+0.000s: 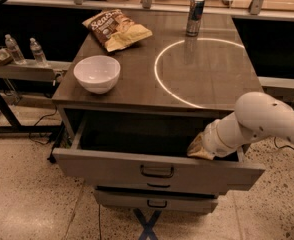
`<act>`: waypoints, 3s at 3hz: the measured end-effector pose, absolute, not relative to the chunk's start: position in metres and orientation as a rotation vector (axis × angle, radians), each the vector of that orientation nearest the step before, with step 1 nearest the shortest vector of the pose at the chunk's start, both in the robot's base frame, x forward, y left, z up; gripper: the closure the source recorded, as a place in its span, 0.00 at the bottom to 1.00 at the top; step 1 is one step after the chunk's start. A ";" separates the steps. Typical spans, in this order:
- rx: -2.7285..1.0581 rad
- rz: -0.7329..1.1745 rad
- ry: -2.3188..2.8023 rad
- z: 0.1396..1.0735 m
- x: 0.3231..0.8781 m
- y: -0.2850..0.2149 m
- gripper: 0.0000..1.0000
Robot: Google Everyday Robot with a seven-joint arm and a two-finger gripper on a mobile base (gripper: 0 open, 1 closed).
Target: Open top drawer
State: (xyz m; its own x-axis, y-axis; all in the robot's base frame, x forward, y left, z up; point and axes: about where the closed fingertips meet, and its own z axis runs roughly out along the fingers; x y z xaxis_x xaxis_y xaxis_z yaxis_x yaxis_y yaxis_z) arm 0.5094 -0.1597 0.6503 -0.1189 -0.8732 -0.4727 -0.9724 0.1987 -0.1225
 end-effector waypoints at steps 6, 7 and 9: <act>-1.809 0.280 2.318 0.633 0.378 -0.189 1.00; -1.827 0.274 2.342 0.638 0.367 -0.187 1.00; -1.845 0.313 2.253 0.644 0.390 -0.167 1.00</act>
Offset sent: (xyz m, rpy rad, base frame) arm -0.0509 -0.0168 -0.0013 -0.0580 0.0144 -0.0298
